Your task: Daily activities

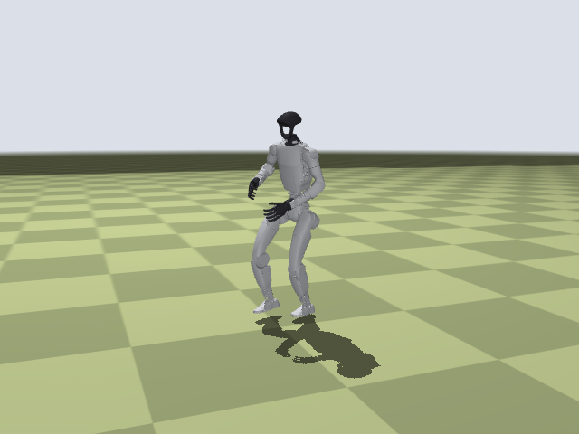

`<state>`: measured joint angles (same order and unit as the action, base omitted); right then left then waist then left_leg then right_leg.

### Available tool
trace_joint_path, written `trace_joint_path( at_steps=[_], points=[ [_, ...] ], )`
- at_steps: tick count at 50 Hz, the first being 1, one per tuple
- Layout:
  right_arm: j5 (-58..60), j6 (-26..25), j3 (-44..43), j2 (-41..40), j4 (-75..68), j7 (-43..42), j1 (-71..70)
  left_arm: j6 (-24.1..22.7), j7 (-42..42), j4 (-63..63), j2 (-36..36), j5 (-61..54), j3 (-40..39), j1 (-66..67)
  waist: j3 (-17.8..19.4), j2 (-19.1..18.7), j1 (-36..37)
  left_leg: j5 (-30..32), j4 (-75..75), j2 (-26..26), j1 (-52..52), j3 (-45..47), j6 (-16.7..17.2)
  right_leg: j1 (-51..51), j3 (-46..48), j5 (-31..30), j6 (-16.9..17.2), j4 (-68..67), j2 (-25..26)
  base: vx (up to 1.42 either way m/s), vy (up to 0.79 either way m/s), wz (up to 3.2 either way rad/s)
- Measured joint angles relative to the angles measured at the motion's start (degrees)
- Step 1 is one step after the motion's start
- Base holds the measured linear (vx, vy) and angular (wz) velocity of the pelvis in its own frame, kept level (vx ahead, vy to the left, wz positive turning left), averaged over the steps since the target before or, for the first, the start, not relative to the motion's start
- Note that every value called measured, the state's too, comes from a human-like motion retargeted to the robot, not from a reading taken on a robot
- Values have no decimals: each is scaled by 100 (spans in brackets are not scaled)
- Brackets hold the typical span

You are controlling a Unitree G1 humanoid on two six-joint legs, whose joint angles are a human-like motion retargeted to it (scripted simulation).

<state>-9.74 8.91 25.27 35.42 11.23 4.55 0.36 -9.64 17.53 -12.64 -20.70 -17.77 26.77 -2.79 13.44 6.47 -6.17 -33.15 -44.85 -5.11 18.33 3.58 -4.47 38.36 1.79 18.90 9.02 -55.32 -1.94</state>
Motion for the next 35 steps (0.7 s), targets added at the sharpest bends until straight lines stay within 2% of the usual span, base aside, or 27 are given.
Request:
trace_joint_path(
  at_steps=[5, 8, 13, 15, 17, 19, 22, 25, 29, 32, 35],
  points=[
    [60, 56, -214, 42, 293, -23, 279, 24, 262, 354, -215, 234, -34, 156, -156, 299, -47, 612, 478, -405, 595, 173, -99, -261, 55, 316, -79, -1861, -795, -60, 9, 15],
    [173, 116, -379, 69, 516, -86, 577, -10, 399, 595, -415, 641, 0, 270, -260, 480, 22, 1004, 634, -592, 943, 277, -146, -824, 37, 141, 9, -2504, -1030, -57, 7, 9],
    [362, 266, -574, 204, 697, -191, 1134, -137, 667, 962, -697, 1375, 140, 375, -390, 687, 168, 1634, 909, -717, 1404, 417, -139, -1829, -56, -222, 279, -2436, -973, -56, 2, 0],
    [428, 332, -620, 290, 698, -259, 1355, -200, 796, 1046, -774, 1642, 220, 367, -415, 712, 201, 1898, 1039, -739, 1547, 444, -52, -2153, -94, -88, 298, -2138, -882, -61, -3, -2],
    [507, 417, -652, 387, 659, -348, 1533, -238, 935, 1069, -816, 1856, 309, 331, -398, 672, 208, 2127, 1156, -726, 1675, 452, 81, -2402, -102, 321, 175, -1731, -777, -66, -6, -1],
    [612, 501, -691, 469, 587, -480, 1650, -267, 1090, 1020, -820, 2065, 390, 261, -329, 562, 193, 2186, 1253, -644, 1779, 466, 188, -2556, -53, 946, -50, -1286, -663, -71, -7, 1],
    [789, 604, -738, 534, 464, -702, 1709, -311, 1304, 869, -796, 2356, 475, 165, -148, 353, 115, 1939, 1193, -437, 1956, 510, 297, -2550, 143, 1797, -399, -799, -580, -79, -8, 4],
    [897, 643, -775, 534, 312, -912, 1724, -339, 1403, 620, -712, 2625, 569, 119, 53, 112, -7, 1710, 776, -127, 2085, 704, 334, -2358, 404, 1977, -584, -577, -566, -83, -6, 15],
    [789, 616, -857, 487, 154, -1098, 1910, -309, 1315, 282, -599, 2827, 701, 159, 152, -144, -151, 1279, -953, 272, 1992, 833, 140, -1929, 451, 1639, -632, -360, -486, -77, -2, 0],
    [682, 552, -1081, 577, 166, -1195, 2162, -249, 1151, 68, -596, 2860, 814, 111, 130, -482, -140, 886, -2577, 682, 1608, 670, -6, -1596, 414, 1081, -620, 71, -110, -73, 2, -53],
    [715, 460, -1474, 720, 406, -1337, 2520, -182, 1059, -88, -653, 2857, 927, 44, 13, -873, -123, 893, -3532, 913, 866, 323, 121, -1340, 393, 368, -551, 751, 400, -75, 4, -62]
  ],
)
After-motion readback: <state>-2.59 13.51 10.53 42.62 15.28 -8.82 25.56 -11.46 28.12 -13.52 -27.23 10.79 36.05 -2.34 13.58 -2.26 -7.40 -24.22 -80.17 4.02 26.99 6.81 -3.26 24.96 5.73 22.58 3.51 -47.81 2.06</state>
